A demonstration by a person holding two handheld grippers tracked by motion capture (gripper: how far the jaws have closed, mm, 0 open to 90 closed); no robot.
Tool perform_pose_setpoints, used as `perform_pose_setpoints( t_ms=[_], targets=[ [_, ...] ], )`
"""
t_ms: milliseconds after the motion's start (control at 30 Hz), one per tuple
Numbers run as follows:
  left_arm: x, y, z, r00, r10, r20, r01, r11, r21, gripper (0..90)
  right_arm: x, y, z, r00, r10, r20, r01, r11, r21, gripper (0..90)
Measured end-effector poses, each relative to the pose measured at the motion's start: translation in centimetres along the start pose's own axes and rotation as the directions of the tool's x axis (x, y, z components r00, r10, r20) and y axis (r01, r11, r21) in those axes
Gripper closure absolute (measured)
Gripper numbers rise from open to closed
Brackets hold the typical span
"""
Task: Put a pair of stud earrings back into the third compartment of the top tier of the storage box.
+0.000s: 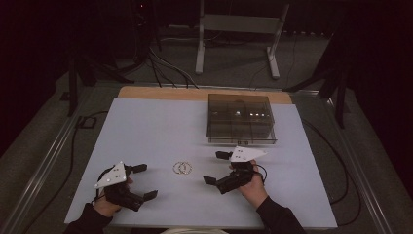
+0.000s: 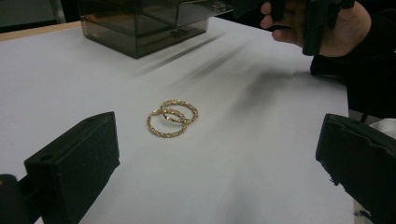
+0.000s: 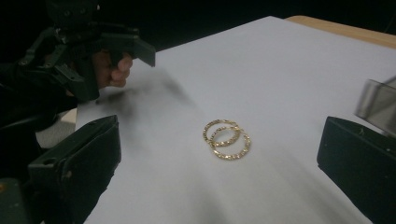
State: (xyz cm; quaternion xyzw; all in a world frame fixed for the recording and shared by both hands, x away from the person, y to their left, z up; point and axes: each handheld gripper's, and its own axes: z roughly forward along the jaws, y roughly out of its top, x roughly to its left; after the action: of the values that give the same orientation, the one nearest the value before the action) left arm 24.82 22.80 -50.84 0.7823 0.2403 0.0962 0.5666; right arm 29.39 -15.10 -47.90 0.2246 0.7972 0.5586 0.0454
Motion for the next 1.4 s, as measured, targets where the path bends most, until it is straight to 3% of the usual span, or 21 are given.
perform_pose_setpoints(
  t_ms=[100, 367, 800, 1000, 1067, 1167, 1300, 1333, 1400],
  targets=[
    [0.0, 0.0, 0.0, 1.0000, 0.000, -0.002, 0.000, 1.0000, 0.004, 0.5, 0.0, 0.1, 0.8, 0.9997, -0.002, -0.026, 0.002, 1.000, 0.011, 0.0],
    [0.0, 0.0, 0.0, 1.0000, 0.004, 0.002, -0.004, 1.0000, 0.002, 0.5, -0.1, 0.3, 2.6, 0.9993, -0.002, -0.037, 0.003, 0.999, 0.038, 0.0],
    [0.0, 0.0, 0.0, 1.0000, 0.001, 0.004, -0.001, 1.0000, 0.001, 0.5, -0.9, 0.3, 4.5, 0.9999, 0.013, 0.009, -0.014, 0.998, 0.066, 3.7],
    [0.0, 0.0, 0.0, 1.0000, 0.001, 0.006, -0.001, 1.0000, 0.003, 0.4, -1.2, 0.5, 6.2, 0.9993, 0.022, 0.030, -0.026, 0.990, 0.135, 7.1],
    [0.0, 0.0, 0.0, 1.0000, 0.001, 0.006, -0.001, 1.0000, 0.006, 0.4, -1.2, 0.5, 6.6, 0.9973, 0.035, 0.064, -0.044, 0.989, 0.139, 14.8],
    [0.0, 0.0, 0.0, 1.0000, -0.002, 0.008, 0.002, 1.0000, 0.001, 0.5, -1.3, 0.6, 7.0, 0.9953, 0.044, 0.086, -0.057, 0.987, 0.148, 16.1],
    [0.0, 0.0, 0.0, 1.0000, 0.001, 0.008, -0.001, 1.0000, 0.005, 0.4, -1.6, 0.6, 7.8, 0.9865, 0.068, 0.149, -0.096, 0.977, 0.190, 30.1],
    [0.0, 0.0, 0.0, 1.0000, 0.001, 0.008, -0.001, 1.0000, 0.005, 0.4, -1.6, 0.6, 7.8, 0.9865, 0.068, 0.149, -0.096, 0.977, 0.190, 30.1],
    [0.0, 0.0, 0.1, 1.0000, -0.004, 0.007, 0.004, 1.0000, 0.002, 0.5, -1.7, 0.5, 8.3, 0.9829, 0.060, 0.174, -0.098, 0.970, 0.222, 39.0]
  ],
)
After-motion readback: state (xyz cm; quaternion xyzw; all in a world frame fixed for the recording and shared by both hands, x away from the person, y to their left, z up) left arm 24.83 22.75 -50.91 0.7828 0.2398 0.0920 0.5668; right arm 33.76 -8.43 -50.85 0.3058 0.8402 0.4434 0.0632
